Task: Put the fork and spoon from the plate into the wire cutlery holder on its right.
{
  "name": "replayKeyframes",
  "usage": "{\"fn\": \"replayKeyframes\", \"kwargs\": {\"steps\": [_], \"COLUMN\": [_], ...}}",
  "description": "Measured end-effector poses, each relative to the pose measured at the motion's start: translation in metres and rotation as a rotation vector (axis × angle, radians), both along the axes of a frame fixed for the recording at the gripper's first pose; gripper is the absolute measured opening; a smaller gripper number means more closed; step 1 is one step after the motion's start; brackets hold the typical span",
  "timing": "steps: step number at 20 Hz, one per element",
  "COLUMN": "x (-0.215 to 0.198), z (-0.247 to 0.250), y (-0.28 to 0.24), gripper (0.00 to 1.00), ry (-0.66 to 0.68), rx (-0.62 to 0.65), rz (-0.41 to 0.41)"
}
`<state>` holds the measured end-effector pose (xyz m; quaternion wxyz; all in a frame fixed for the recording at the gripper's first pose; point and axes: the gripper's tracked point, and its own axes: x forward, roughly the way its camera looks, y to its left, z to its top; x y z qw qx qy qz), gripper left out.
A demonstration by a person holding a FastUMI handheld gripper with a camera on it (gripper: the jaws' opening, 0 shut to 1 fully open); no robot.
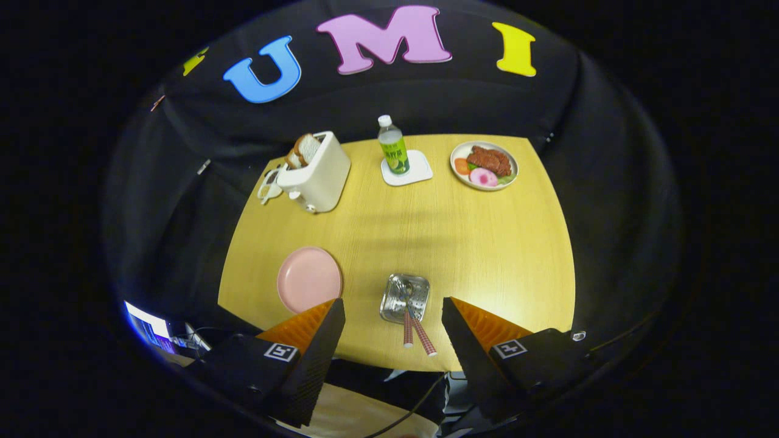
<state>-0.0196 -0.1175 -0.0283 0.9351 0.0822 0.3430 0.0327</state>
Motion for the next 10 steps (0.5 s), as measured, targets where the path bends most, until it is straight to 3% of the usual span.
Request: {"fn": "replayKeyframes", "kwargs": {"steps": [10], "x": [0.001], "z": [0.139], "y": [0.012], "gripper": [0.99], "ry": [-0.600], "rx": [-0.094], "rz": [-0.228]}}
